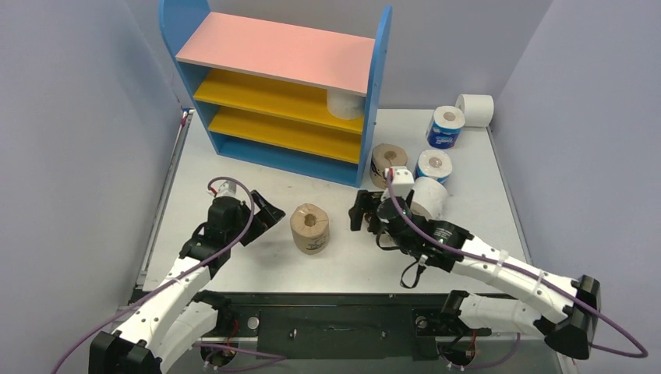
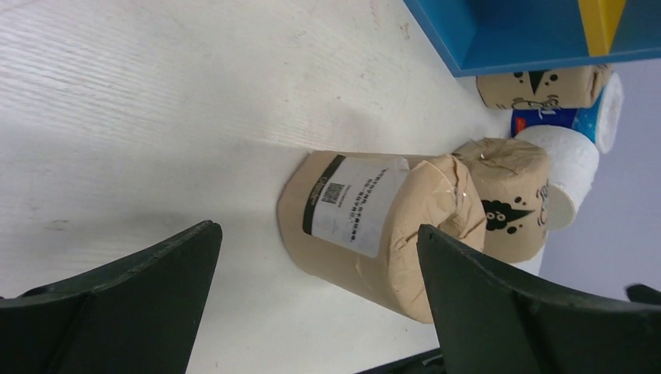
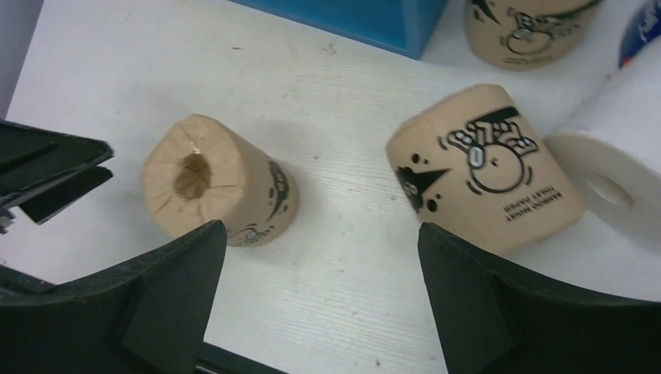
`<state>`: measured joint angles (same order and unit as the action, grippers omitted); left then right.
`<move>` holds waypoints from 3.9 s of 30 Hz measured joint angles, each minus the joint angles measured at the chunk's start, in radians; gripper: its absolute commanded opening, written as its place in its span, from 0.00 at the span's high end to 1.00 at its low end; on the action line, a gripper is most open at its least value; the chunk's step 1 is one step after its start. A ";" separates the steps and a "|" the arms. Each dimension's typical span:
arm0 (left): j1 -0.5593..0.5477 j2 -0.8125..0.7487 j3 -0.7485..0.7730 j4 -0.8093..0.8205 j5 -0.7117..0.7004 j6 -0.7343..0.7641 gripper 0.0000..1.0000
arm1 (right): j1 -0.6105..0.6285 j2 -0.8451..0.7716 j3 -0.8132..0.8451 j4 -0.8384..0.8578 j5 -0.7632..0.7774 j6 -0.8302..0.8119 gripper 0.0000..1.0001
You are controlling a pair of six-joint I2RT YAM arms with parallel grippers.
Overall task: Place and organize the paper towels onto the shelf
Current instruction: Place the paper towel at the center of the board, then pick up the paper towel from the center of the board.
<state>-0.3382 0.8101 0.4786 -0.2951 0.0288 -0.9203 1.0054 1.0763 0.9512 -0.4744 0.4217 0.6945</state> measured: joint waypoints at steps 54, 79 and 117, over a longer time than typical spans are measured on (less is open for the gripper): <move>-0.304 0.447 0.344 -0.122 -0.110 0.252 0.43 | -0.076 -0.437 -0.385 0.047 0.071 0.070 0.17; -0.317 0.463 0.339 -0.111 -0.111 0.253 0.65 | -0.076 -0.458 -0.412 0.038 0.096 0.077 0.17; -0.194 0.822 1.133 -0.295 -0.231 0.260 0.68 | -0.076 -0.499 -0.380 -0.018 0.148 -0.009 0.17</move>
<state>-0.5323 1.6321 1.6115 -0.5903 -0.2020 -0.6605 0.9298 0.5774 0.5716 -0.4919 0.5694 0.6853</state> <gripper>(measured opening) 0.321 0.832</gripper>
